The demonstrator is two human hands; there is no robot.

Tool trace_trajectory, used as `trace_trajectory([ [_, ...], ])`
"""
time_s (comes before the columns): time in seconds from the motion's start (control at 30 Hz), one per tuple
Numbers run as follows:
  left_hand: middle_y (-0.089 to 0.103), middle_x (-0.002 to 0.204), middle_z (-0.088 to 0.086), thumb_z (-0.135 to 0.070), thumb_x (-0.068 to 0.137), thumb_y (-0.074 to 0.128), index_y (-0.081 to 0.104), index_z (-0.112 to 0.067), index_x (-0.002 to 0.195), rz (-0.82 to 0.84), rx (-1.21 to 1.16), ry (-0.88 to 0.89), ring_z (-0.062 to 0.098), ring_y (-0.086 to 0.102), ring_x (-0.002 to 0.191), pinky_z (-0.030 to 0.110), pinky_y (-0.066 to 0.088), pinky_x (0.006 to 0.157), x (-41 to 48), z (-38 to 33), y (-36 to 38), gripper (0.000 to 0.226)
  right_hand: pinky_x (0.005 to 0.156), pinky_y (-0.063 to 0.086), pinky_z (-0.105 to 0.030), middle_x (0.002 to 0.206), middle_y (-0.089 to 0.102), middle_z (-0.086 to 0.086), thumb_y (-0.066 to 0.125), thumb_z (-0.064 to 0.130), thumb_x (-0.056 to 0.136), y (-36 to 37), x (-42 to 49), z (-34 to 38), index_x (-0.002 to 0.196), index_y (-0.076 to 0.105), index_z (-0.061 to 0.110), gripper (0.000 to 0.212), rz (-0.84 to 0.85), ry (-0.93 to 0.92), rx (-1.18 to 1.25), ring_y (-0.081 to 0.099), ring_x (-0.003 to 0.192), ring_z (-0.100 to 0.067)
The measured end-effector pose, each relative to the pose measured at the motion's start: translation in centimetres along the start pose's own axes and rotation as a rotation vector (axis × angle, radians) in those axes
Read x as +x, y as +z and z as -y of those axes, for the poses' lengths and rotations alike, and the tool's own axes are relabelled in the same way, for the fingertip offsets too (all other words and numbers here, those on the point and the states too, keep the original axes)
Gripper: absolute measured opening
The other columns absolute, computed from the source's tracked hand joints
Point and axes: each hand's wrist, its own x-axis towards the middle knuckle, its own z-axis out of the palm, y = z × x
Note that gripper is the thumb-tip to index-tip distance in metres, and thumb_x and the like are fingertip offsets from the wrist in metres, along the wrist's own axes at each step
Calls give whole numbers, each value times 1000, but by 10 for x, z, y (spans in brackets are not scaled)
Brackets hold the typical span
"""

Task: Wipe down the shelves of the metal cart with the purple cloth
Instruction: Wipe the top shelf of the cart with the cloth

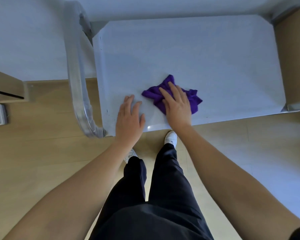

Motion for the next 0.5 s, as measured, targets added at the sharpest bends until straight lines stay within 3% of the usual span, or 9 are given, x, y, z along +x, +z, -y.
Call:
trace_trajectory([
  [0.13,34,152,14,-22,94,54,51,-9,133,39,-34,16,30,29,144,44,36,113,-2,1,-5,41,110,34,-49,147,45,-7,41,27,98,-12,-28,-26,134,55,25,38,-51,222,-15,41,134,-33],
  [0.23,30,155,15,-21,96,54,48,-7,137,79,-52,28,31,26,145,44,32,116,-4,3,-7,43,109,35,-51,146,45,-9,42,23,94,-3,-47,3,133,56,21,41,-101,370,-2,42,133,-36],
  [0.37,25,159,15,-12,98,49,40,-2,144,122,-66,15,30,18,149,44,24,120,-4,2,-15,48,111,30,-51,148,43,-7,44,22,93,16,-65,71,136,52,23,43,5,185,38,38,136,-36],
  [0.5,22,161,10,-13,100,46,37,-3,146,156,-32,39,25,17,150,37,23,120,-3,10,-27,48,114,30,-49,147,44,-7,52,19,95,11,-58,57,135,53,23,41,53,77,93,37,138,-33],
])
